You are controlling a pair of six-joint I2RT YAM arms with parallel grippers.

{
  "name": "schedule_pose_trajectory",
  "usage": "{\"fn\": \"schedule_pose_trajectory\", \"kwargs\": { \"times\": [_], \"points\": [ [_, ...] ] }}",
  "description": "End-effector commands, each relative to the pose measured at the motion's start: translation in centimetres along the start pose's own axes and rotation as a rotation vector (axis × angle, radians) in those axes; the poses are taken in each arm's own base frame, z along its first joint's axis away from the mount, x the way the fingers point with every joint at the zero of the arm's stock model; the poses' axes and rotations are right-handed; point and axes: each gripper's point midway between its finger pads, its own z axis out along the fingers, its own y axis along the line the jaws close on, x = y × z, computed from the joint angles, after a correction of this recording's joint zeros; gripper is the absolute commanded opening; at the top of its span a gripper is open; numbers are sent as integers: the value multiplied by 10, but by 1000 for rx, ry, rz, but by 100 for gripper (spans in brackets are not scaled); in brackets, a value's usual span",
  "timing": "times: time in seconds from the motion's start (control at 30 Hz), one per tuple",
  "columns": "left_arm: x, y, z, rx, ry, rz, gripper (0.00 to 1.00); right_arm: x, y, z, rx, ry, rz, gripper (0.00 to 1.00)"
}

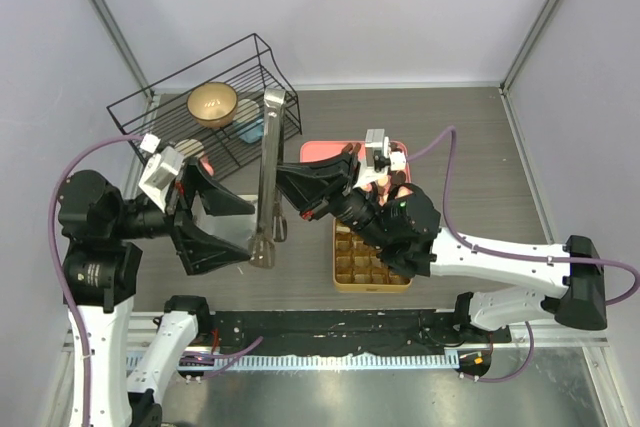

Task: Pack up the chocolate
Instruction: Adjust the clamp.

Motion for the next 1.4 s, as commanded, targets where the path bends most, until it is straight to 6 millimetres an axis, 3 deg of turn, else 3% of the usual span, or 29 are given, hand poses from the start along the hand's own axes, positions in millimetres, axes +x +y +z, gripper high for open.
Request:
{"fn": "schedule_pose_trajectory", "kwargs": {
  "times": [0.0, 0.03, 0.07, 0.17, 0.53, 0.8, 1.07, 1.27, 1.33, 1.37],
  "points": [
    [10, 15, -2, -100, -26, 54, 100, -31, 25, 9, -79, -98, 0, 1],
    [12, 25, -3, -155, -27, 115, 100, -35, 28, 10, -88, -108, 0, 1],
    [22, 29, -5, -182, -7, 72, 100, -36, 30, 11, -94, -109, 1, 1],
    [27, 38, -8, -230, 10, 74, 100, -33, 34, 15, -107, -108, -2, 1],
    [29, 23, -6, -154, 22, 94, 100, -19, 38, 33, -122, -110, 10, 1],
    [45, 32, -8, -167, 68, 102, 98, -18, 38, 36, -117, -104, 34, 1],
    [32, 22, -9, -133, 101, 135, 70, -9, 35, 30, -98, -41, 44, 2],
    [24, 12, -8, -114, 79, 161, 62, -8, 31, 21, -73, -15, 46, 18],
    [20, 9, -7, -108, 67, 171, 51, -10, 29, 19, -64, -17, 46, 19],
    [18, 7, -7, -99, 64, 173, 38, -15, 29, 18, -61, -26, 47, 19]
  ]
}}
